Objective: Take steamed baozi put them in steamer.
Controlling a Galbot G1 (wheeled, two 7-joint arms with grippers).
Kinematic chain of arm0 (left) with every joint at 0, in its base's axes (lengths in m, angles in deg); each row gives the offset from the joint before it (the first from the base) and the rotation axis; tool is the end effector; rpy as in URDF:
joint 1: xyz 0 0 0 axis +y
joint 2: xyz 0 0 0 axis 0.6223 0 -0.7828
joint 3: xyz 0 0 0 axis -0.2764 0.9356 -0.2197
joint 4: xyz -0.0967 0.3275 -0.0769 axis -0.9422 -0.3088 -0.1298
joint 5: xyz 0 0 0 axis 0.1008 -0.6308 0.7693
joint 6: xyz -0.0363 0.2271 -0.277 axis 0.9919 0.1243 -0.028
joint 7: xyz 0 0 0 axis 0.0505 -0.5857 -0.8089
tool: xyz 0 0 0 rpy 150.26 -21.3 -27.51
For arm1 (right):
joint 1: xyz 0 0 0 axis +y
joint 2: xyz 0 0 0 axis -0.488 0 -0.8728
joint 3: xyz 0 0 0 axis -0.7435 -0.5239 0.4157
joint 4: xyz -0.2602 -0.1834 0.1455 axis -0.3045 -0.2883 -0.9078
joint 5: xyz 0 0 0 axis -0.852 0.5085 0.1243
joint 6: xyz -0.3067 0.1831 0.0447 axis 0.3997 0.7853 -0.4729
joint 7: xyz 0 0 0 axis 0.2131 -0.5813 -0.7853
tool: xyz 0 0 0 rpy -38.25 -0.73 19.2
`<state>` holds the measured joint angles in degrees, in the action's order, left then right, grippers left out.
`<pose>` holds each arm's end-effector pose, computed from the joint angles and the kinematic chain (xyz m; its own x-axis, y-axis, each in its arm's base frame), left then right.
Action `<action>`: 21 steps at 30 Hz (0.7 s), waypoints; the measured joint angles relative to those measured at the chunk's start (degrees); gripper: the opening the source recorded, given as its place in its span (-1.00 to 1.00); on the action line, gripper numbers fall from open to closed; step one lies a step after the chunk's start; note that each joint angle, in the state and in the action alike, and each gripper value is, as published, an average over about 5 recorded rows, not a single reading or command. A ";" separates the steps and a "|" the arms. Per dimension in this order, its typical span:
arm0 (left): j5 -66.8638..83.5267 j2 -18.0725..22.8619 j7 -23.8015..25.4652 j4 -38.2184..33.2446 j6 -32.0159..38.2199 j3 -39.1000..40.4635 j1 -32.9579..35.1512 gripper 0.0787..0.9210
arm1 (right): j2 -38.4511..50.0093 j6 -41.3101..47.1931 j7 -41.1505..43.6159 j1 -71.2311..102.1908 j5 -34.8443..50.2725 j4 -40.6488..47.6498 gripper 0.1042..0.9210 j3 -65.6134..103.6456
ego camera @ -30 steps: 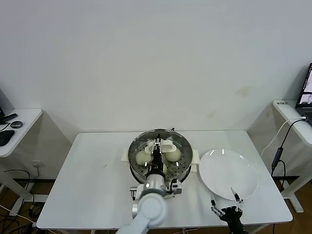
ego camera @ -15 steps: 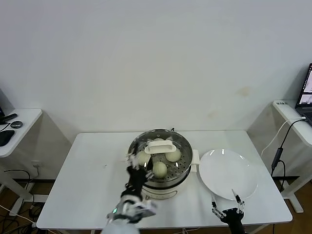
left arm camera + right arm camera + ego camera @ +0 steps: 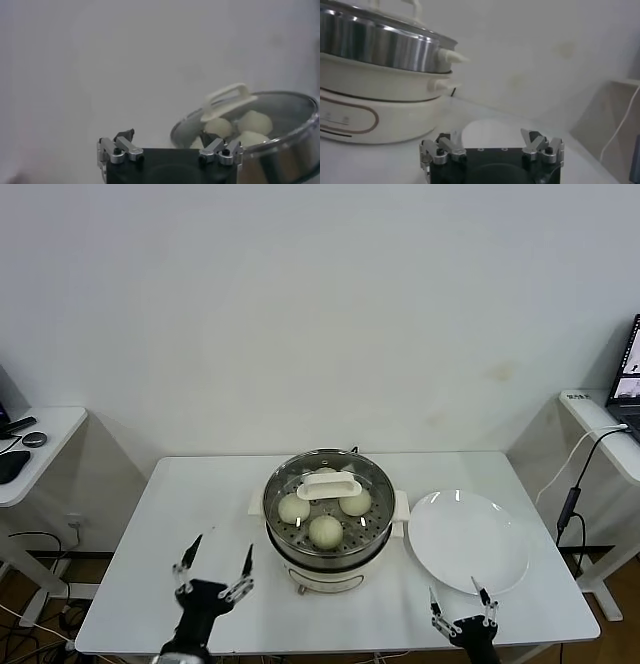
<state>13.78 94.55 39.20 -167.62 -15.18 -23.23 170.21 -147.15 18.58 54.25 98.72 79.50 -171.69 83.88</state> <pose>0.1238 0.0068 -0.2763 -0.9950 0.0809 0.0582 0.0892 0.9832 0.1595 0.1133 -0.0869 -0.4005 -0.9853 -0.0988 0.1395 -0.1289 0.9654 -0.2266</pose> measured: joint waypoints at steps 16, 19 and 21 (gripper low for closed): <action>17.26 -1.15 3.84 9.27 12.58 -7.26 5.26 0.77 | 0.22 4.51 -1.91 1.35 5.24 -3.18 0.76 -1.59; 17.83 -1.34 4.59 10.31 13.00 -7.76 5.26 0.77 | 0.14 4.69 -2.27 1.47 5.39 -3.26 0.76 -1.68; 18.10 -1.43 5.03 10.81 13.19 -7.96 5.31 0.77 | 0.06 4.77 -2.41 1.62 5.44 -3.38 0.76 -1.80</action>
<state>31.88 93.12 44.23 -156.81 -1.99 -31.19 175.52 -147.09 23.35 51.85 100.34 84.94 -175.07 82.08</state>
